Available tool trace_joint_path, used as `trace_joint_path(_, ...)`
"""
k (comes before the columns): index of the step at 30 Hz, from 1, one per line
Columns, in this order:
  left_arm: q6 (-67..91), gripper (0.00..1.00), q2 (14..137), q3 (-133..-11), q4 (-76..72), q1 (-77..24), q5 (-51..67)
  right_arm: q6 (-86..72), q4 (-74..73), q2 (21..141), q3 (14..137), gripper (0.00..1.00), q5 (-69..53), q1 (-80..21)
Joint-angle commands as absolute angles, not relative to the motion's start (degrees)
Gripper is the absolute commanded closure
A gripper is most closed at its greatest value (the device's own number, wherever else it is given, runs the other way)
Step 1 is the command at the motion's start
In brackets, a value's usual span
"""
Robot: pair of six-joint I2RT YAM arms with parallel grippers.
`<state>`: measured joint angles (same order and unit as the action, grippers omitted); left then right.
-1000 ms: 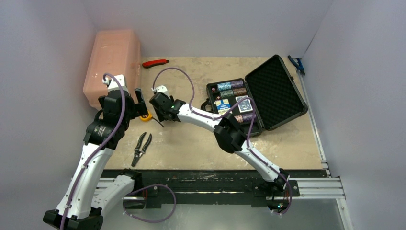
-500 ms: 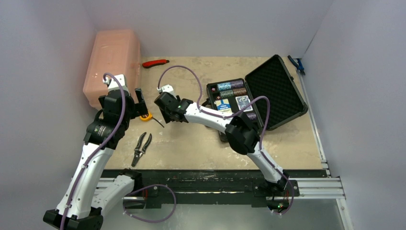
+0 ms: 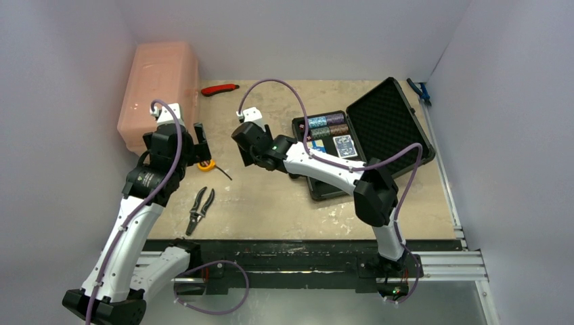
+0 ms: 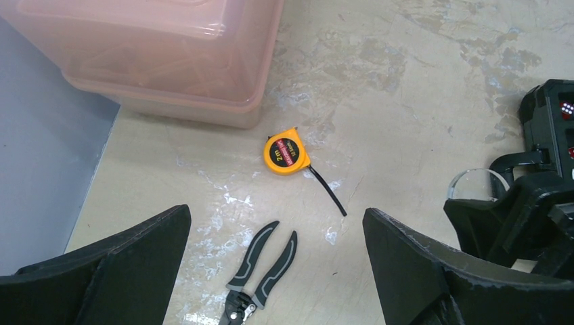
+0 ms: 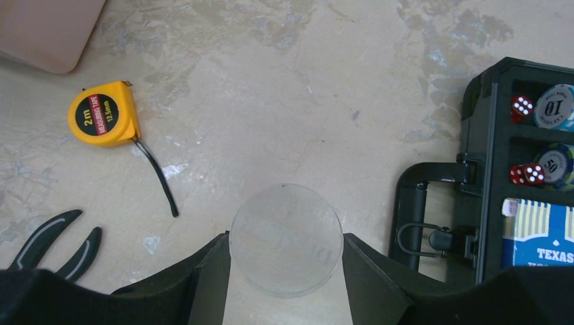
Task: Pack up texas hold em set
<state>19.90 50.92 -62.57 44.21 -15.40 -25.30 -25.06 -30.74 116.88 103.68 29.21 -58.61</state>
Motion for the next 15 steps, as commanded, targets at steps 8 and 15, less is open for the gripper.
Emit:
trace_joint_path(8, 17.64, 0.00, 52.71, -62.65, 41.88, -15.56, -25.93, -26.45, -26.41, 107.43, 94.97, 1.00, 34.76, -58.97)
trace_joint_path(15, 17.27, 0.01, 53.22, -62.84, 41.88, -15.56, -25.80, -26.28, -27.92, 105.10, 92.68, 1.00, 38.01, -58.96)
